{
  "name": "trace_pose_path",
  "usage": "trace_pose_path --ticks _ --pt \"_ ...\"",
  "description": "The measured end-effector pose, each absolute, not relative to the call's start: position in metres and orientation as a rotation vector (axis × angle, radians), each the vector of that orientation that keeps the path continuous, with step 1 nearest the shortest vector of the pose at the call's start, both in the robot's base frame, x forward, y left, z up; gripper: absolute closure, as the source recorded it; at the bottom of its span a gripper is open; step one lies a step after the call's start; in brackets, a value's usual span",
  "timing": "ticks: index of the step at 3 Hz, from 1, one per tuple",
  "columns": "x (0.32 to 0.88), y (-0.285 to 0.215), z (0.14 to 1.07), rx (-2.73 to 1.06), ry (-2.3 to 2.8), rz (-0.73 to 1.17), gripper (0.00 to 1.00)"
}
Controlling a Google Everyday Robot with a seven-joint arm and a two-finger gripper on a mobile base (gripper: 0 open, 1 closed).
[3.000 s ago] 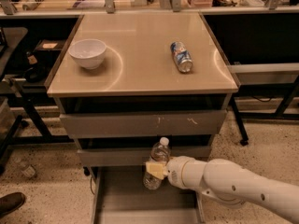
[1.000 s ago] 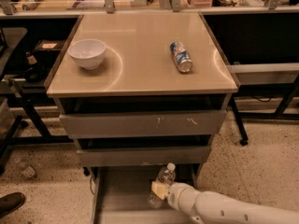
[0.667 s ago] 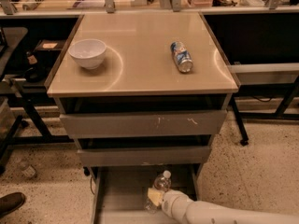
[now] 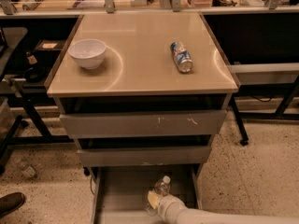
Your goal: Place water bottle into bottom drawer
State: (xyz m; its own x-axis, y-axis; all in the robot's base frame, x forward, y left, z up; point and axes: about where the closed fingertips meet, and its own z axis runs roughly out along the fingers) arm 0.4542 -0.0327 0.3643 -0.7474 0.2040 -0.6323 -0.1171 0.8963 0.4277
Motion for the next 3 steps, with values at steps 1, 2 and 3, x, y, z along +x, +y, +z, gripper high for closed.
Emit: trace_pose_path --ticks 1,2,3 --pt "0.454 -0.033 0.364 0.062 2.344 0.585 1.0" --pt "0.456 -0.029 0.349 0.112 2.34 0.606 1.0" --pt "0.473 -0.035 0.326 0.272 2.26 0.625 1.0"
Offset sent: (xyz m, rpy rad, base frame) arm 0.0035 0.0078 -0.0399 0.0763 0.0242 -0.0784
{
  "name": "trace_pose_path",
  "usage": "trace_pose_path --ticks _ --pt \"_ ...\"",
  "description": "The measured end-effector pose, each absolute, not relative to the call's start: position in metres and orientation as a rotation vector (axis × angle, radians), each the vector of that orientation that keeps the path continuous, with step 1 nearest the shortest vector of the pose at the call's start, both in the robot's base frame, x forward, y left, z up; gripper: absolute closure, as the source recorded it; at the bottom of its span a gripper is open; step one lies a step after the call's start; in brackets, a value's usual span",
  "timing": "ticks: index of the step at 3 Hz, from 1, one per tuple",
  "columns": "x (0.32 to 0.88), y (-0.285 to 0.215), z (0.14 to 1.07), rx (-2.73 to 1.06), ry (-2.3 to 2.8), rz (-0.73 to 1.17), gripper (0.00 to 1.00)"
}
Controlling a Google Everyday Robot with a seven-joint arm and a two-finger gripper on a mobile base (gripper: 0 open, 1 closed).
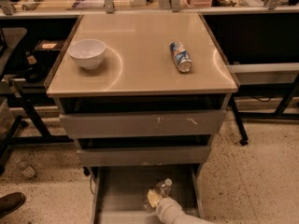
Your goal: Place water bottle into bottom drawer
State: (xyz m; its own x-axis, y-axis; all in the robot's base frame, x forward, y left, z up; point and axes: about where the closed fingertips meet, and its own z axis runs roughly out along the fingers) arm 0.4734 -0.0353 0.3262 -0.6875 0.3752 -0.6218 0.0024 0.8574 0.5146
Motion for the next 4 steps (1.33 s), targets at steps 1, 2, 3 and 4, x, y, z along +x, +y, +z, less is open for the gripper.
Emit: trace_pose_path --ticks 1,2,3,4 --pt "0.478 -0.03 0.292 0.371 2.209 0.643 1.0" --pt "0.479 -0.03 0.292 0.364 2.209 0.625 1.0" --pt "0.48 -0.023 0.274 0.374 2.205 0.553 1.0" --pt "0.485 -0.026 0.255 0.407 2.187 0.477 1.0"
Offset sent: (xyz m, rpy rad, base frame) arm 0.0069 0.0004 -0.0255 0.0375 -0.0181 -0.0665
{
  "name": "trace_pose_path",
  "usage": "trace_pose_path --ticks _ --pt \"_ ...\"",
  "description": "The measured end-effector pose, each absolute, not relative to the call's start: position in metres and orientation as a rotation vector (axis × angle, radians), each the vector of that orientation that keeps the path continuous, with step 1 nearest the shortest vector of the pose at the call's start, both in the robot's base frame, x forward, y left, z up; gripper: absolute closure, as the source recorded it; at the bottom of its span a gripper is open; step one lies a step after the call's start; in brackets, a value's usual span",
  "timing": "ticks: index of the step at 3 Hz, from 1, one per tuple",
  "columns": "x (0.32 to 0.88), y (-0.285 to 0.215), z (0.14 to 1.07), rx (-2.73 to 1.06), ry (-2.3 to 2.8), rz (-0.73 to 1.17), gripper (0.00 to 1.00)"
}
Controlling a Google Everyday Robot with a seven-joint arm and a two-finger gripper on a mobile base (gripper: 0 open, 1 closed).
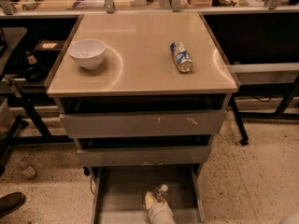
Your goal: Place water bottle into bottom drawer
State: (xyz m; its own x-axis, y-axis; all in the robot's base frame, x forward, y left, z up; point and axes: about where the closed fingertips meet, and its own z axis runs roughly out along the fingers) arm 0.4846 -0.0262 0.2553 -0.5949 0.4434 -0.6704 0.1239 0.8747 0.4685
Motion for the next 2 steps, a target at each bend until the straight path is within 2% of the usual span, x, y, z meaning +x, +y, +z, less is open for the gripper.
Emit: trace_pose_path --ticks 2 --pt "0.491 -0.026 0.2316 0.404 2.193 0.392 1.0"
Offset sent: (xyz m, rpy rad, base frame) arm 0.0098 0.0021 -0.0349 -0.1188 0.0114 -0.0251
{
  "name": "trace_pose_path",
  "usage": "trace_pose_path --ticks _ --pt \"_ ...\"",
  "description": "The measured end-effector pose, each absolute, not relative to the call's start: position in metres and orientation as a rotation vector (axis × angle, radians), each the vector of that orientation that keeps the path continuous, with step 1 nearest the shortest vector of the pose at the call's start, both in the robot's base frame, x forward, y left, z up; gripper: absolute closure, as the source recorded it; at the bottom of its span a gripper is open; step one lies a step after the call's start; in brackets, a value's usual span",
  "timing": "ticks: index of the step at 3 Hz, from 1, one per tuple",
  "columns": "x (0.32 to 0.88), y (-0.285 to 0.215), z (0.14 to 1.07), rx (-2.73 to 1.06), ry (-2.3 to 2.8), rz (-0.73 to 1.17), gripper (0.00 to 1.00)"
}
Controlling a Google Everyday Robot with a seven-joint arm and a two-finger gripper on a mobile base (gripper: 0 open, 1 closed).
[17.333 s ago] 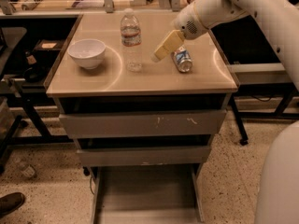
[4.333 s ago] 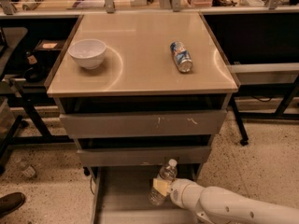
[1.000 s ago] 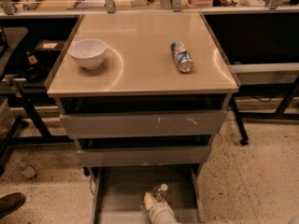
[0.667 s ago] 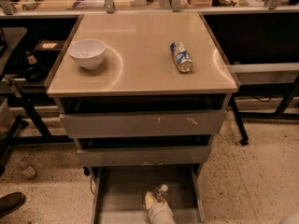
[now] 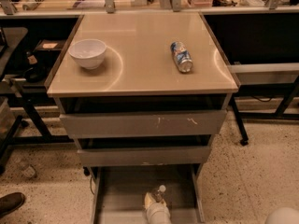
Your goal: Place water bottle into bottom drawer
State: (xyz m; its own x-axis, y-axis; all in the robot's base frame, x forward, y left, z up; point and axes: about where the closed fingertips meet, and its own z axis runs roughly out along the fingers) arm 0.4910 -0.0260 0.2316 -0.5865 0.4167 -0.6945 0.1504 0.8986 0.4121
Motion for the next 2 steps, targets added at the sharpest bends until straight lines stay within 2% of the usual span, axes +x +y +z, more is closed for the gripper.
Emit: trace_pose_path --ticks 2 --pt "0.496 -0.026 0.213 0.369 2.232 0.325 1.0"
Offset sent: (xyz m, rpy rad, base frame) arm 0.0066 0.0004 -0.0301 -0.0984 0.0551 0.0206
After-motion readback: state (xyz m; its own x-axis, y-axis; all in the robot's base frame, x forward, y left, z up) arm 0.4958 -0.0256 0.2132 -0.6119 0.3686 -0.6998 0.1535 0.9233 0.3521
